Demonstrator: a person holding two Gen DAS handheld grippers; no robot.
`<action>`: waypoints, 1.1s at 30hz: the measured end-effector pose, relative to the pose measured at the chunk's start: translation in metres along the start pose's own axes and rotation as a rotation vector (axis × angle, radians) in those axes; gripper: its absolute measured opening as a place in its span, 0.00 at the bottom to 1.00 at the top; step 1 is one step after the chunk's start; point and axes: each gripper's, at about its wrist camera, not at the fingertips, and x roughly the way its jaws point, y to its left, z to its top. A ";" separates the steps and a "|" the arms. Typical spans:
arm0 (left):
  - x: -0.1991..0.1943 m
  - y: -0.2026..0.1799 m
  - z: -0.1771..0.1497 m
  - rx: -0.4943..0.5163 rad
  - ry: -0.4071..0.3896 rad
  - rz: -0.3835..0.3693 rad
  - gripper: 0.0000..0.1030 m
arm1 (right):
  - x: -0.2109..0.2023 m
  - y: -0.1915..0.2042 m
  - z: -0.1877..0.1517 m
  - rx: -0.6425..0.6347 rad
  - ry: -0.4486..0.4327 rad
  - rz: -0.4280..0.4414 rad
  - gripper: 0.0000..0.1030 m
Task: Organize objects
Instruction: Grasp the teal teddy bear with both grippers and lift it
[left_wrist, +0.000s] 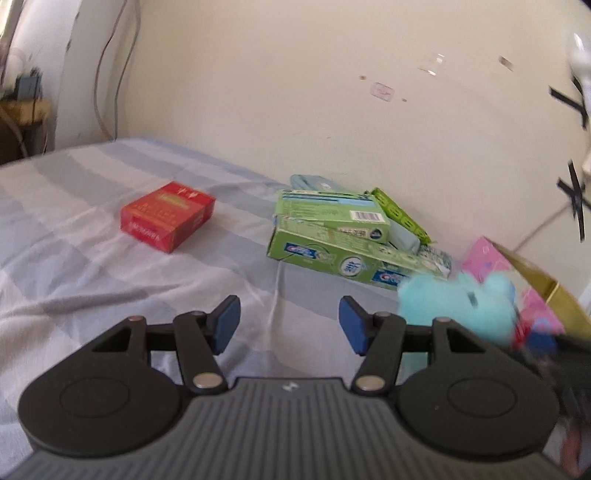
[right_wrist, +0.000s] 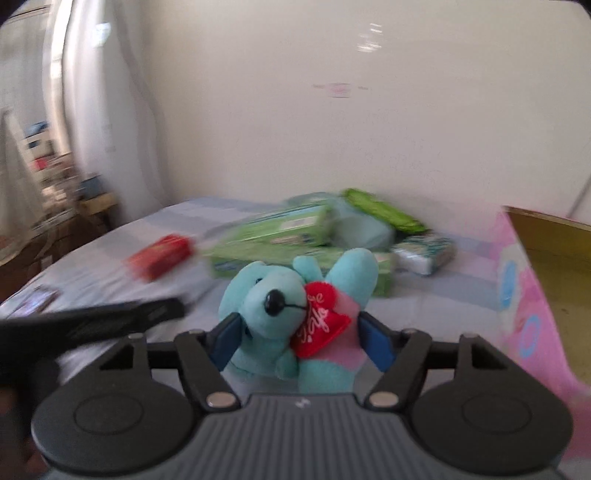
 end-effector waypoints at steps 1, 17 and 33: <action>0.001 0.003 0.000 -0.018 0.007 -0.002 0.60 | -0.006 0.006 -0.003 -0.012 0.011 0.031 0.71; 0.002 0.011 0.000 -0.064 0.032 -0.009 0.68 | -0.052 -0.002 -0.043 0.089 -0.033 0.022 0.97; -0.056 0.015 -0.020 0.085 0.015 -0.037 0.79 | -0.065 -0.023 -0.056 0.108 -0.012 0.013 0.93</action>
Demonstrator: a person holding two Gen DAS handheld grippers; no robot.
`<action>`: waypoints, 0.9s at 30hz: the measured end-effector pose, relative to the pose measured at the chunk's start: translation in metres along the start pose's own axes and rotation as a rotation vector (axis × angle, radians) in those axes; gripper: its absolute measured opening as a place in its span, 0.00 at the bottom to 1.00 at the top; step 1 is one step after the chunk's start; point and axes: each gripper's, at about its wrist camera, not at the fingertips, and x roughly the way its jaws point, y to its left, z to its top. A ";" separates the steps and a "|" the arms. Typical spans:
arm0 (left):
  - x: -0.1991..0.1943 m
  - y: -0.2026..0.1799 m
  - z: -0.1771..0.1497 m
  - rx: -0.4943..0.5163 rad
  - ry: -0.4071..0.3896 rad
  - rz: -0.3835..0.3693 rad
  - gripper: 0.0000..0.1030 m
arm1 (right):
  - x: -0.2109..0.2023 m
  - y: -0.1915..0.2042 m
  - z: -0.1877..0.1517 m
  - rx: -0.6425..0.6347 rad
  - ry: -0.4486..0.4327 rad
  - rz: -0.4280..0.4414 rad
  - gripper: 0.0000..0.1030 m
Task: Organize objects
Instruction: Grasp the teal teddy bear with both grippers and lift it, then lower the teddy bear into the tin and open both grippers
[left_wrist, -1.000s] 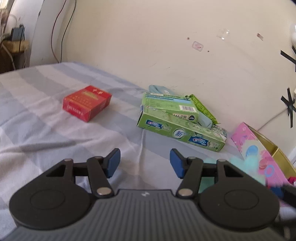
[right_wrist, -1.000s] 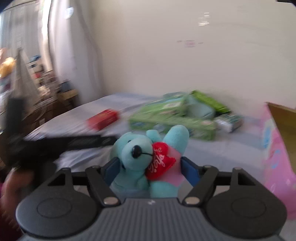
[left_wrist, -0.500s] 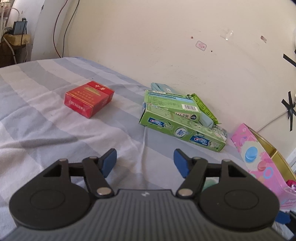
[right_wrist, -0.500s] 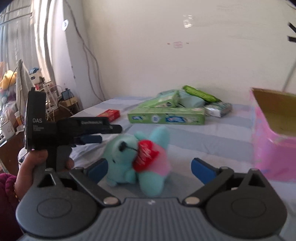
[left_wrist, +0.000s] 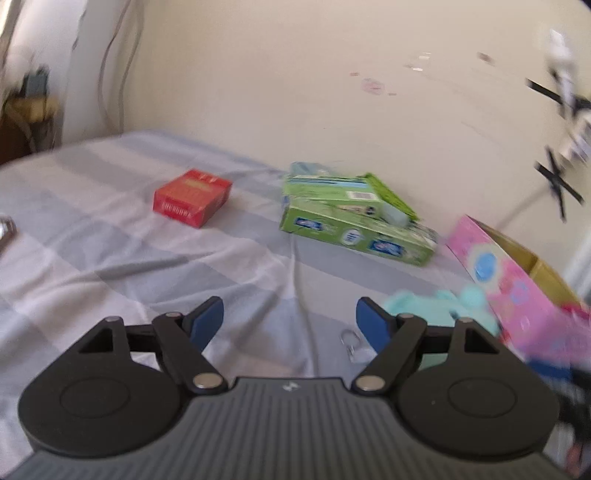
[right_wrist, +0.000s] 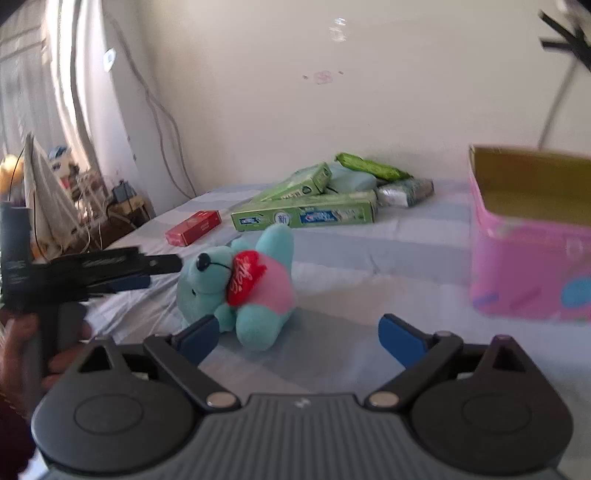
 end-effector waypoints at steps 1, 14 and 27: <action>-0.005 -0.003 -0.002 0.033 -0.005 -0.013 0.82 | 0.001 0.002 0.001 -0.009 0.002 0.005 0.92; 0.005 -0.026 0.003 0.084 0.081 -0.398 0.81 | 0.034 0.011 0.006 -0.106 0.095 0.066 0.73; 0.010 -0.103 0.028 0.255 0.030 -0.427 0.66 | 0.007 -0.012 0.023 -0.082 -0.078 0.009 0.26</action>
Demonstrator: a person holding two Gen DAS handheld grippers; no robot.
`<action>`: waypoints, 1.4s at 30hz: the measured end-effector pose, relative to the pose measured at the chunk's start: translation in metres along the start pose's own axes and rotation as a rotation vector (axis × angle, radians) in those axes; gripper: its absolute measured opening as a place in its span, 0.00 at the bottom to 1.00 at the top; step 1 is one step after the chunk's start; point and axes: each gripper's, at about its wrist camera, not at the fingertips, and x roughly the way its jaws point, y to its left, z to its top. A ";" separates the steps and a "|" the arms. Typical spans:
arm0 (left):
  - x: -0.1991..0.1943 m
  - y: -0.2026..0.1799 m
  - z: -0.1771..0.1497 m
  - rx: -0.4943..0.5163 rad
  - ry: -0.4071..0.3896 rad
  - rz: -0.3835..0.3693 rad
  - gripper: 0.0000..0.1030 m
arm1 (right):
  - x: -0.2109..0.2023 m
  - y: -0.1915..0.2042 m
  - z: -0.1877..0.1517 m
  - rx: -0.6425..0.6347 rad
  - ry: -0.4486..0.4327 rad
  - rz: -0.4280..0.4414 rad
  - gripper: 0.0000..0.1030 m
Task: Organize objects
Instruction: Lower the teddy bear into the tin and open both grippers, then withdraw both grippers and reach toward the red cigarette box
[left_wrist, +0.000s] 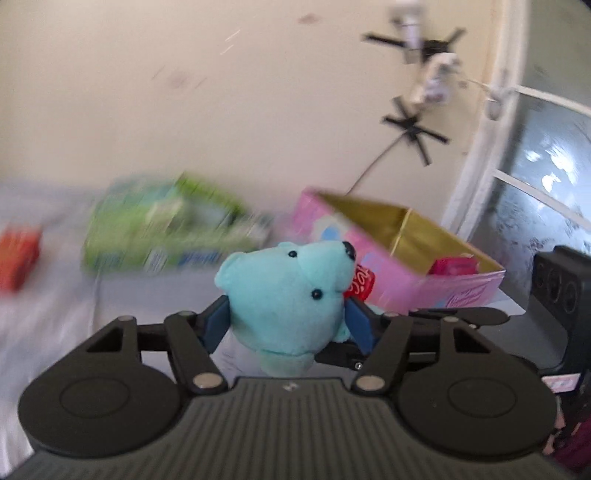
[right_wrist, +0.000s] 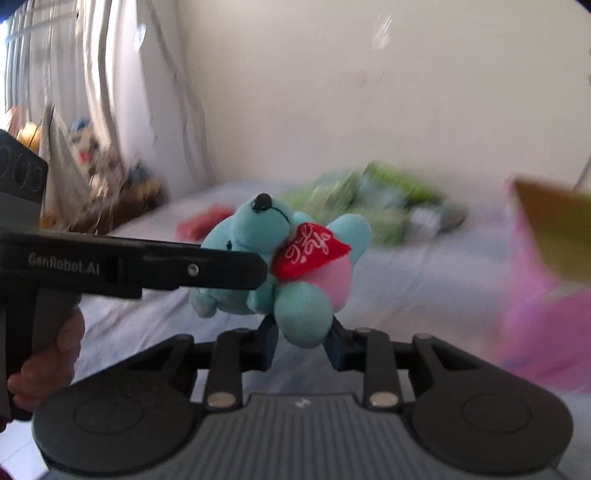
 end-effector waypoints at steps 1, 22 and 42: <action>0.005 -0.013 0.010 0.035 -0.020 -0.015 0.66 | -0.009 -0.006 0.004 0.001 -0.033 -0.027 0.26; 0.178 -0.139 0.044 0.159 0.108 -0.144 0.67 | -0.064 -0.178 0.026 0.162 0.016 -0.383 0.29; 0.152 -0.159 0.041 0.247 0.032 0.117 0.78 | -0.086 -0.162 0.021 0.151 -0.158 -0.433 0.54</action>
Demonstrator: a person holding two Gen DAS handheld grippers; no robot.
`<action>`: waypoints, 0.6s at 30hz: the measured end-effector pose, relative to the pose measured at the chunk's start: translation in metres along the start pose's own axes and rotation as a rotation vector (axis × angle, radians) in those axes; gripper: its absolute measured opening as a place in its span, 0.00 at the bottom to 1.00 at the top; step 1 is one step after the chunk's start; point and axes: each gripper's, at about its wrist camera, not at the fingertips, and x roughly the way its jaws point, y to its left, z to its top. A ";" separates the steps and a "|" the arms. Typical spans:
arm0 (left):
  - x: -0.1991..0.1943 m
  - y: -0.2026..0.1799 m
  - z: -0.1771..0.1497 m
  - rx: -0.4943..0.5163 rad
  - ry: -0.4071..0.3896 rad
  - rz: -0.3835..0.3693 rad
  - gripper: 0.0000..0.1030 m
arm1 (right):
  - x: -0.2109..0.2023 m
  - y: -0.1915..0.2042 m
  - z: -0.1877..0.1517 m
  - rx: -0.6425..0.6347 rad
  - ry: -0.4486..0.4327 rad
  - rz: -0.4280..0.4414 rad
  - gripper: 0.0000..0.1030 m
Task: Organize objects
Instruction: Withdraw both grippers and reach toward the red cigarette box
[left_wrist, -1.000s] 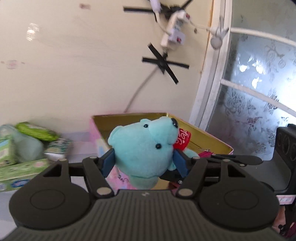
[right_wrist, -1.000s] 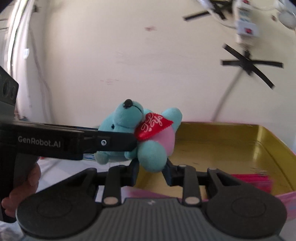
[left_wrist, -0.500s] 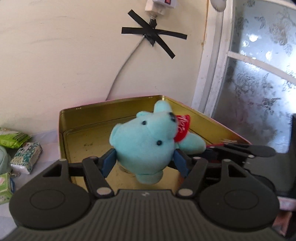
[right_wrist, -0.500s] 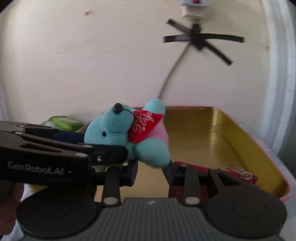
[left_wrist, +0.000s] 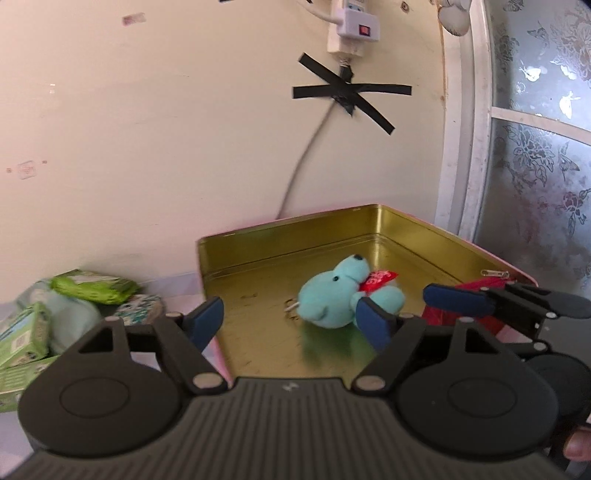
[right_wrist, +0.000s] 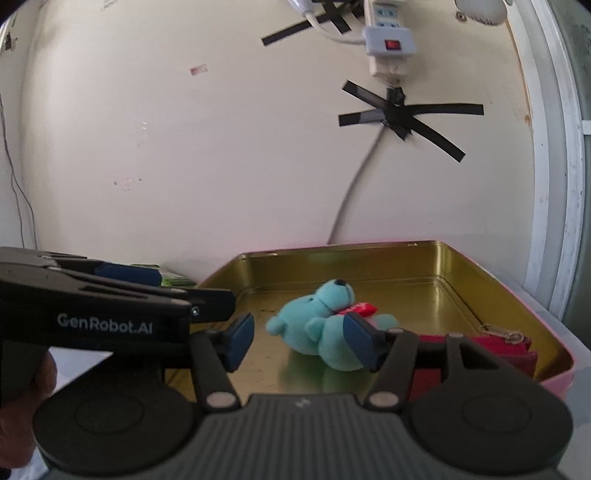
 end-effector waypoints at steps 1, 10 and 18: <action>-0.005 0.003 -0.002 -0.004 -0.003 0.006 0.78 | -0.004 0.004 -0.001 -0.006 -0.006 0.000 0.54; -0.040 0.034 -0.023 -0.031 -0.022 0.061 0.83 | -0.041 0.050 -0.015 -0.027 -0.054 0.014 0.55; -0.060 0.075 -0.051 -0.034 0.029 0.159 0.82 | -0.060 0.088 -0.021 0.005 -0.053 0.101 0.58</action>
